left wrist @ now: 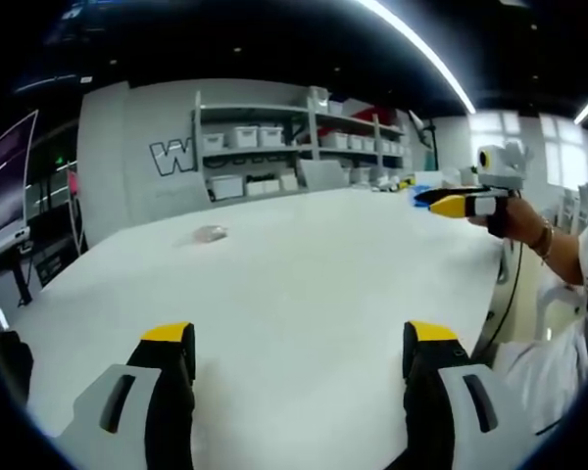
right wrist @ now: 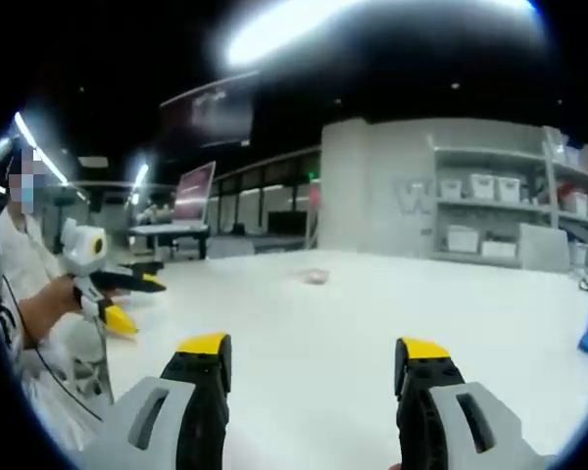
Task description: Open the resealable bag by pulling the two sides of the seal apart until the entire bag opening is separated and visibly accessible.
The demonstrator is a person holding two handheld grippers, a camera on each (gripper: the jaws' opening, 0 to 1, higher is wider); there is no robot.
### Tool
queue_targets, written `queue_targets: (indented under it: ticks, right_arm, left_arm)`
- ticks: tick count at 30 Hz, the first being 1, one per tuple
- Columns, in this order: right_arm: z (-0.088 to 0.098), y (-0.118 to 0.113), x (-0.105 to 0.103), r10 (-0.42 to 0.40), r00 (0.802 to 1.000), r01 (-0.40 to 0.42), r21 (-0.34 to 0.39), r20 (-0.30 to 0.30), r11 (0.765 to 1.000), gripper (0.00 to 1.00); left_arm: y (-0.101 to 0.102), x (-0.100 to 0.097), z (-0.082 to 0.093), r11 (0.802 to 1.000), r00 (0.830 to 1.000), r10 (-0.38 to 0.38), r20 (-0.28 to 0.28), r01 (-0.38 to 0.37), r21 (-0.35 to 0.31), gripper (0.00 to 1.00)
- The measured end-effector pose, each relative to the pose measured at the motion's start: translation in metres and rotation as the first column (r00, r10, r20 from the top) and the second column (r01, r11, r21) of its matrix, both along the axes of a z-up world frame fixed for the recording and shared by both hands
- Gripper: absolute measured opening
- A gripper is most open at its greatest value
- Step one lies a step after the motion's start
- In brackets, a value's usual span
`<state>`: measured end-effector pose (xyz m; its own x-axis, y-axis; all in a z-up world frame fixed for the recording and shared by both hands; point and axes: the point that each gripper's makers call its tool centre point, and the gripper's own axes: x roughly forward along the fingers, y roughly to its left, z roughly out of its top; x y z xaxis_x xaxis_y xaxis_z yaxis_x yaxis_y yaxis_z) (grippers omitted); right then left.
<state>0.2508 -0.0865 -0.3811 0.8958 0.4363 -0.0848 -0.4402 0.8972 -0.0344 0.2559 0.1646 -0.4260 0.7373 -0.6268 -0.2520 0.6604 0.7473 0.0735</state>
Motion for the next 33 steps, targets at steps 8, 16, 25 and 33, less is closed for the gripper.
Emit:
queue_targets:
  ticks: [8,16,25,33]
  right_arm:
    - [-0.006,0.012,0.007,0.026,0.999,-0.027,-0.028,-0.028,0.999,0.62]
    - [-0.011,0.016,0.015,0.031,0.998,-0.034,-0.045,-0.055,0.998,0.62]
    - [-0.016,0.023,0.022,0.048,0.996,-0.052,-0.056,-0.076,0.997,0.62]
    - [-0.012,0.032,0.031,0.066,0.995,-0.070,-0.048,-0.081,0.996,0.62]
  left_arm:
    - [0.002,0.001,0.002,1.000,1.000,0.004,0.004,-0.004,-0.006,0.86]
    - [0.002,0.001,0.001,1.000,1.000,0.002,0.005,-0.002,-0.005,0.87]
    - [0.001,0.001,0.001,1.000,1.000,0.002,0.007,-0.002,-0.006,0.87]
    - [0.001,0.001,0.001,1.000,1.000,0.000,0.003,0.000,-0.009,0.86]
